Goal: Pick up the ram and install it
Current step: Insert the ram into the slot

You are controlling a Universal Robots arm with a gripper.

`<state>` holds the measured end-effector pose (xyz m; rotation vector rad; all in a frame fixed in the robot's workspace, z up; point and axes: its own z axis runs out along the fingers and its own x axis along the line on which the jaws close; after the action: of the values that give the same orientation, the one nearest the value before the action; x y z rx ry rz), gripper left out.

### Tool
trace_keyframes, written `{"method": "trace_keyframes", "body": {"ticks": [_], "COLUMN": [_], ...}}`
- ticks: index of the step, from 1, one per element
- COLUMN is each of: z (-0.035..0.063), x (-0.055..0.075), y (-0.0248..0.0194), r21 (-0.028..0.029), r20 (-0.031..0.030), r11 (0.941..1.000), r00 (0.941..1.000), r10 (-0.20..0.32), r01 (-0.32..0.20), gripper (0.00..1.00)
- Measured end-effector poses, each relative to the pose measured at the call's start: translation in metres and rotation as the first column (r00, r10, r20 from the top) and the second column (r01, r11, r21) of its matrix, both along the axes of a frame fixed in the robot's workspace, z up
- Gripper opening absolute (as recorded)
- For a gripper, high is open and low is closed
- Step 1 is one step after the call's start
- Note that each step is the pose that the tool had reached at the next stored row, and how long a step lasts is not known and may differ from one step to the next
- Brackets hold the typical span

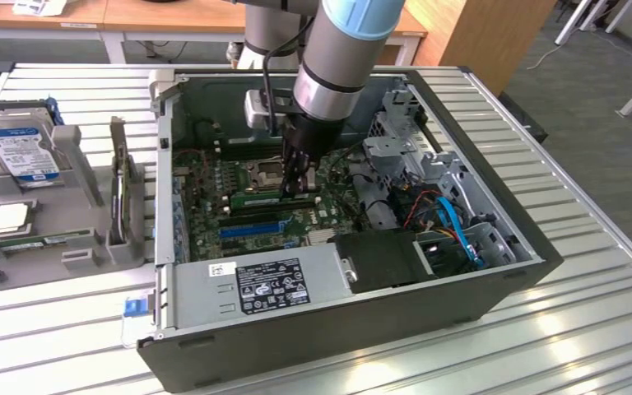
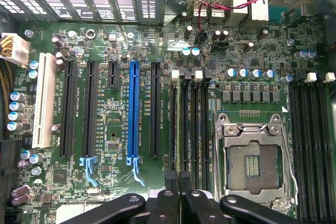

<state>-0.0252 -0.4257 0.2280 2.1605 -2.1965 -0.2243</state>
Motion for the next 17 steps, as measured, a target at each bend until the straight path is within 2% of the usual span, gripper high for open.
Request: {"method": "trace_keyframes", "body": {"ticks": [17], "z": [0.0000], "x": [0.0004], "y": [0.0000], "r21": [0.0000], "r20": [0.0000], "r11": [1.0000], "r00": [1.0000], "r10": [0.007], "r01": [-0.007], "gripper": [0.12]}}
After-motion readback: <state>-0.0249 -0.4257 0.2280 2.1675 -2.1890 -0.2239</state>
